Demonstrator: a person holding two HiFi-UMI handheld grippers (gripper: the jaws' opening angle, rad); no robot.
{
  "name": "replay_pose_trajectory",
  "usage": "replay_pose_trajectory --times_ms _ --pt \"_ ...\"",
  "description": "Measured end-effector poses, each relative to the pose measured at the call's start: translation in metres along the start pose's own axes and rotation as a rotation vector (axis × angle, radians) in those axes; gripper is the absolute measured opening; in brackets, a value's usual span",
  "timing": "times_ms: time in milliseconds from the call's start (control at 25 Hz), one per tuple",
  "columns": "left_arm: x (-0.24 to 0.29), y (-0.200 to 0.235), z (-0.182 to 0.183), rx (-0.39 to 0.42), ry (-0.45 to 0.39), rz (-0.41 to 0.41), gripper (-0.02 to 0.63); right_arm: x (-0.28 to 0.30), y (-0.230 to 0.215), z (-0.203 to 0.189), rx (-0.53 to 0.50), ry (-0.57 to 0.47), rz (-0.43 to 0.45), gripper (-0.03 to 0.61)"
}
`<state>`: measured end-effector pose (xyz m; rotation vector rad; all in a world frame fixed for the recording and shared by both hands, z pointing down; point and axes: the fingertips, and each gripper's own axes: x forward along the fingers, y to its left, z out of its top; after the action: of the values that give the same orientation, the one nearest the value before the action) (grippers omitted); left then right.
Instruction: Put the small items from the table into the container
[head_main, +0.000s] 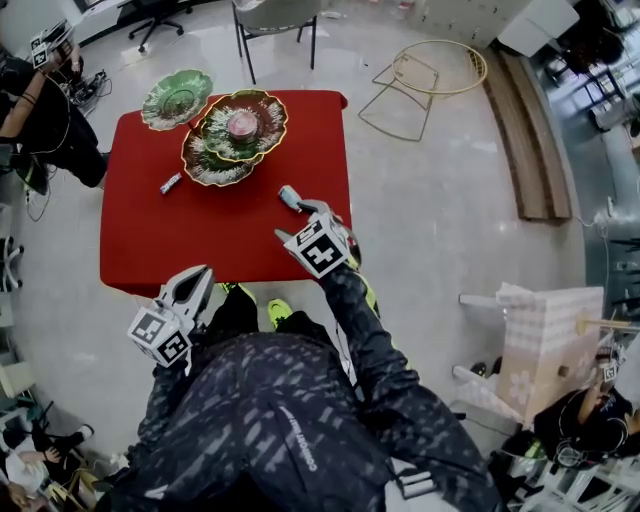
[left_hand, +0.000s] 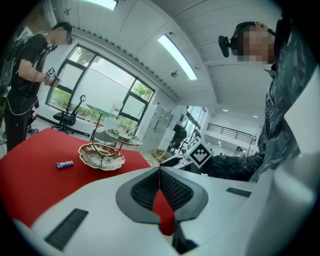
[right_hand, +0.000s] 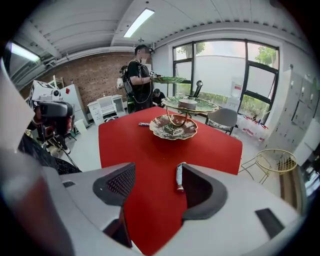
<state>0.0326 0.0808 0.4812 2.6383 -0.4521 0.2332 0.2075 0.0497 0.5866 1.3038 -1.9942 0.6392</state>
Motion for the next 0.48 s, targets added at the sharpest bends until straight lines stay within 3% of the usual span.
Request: replay_pose_trajectory --times_ms 480 --pt "-0.001 0.025 0.009 -0.006 0.015 0.016 0.011 0.042 -0.033 -0.018 0.063 0.038 -0.012 0.299"
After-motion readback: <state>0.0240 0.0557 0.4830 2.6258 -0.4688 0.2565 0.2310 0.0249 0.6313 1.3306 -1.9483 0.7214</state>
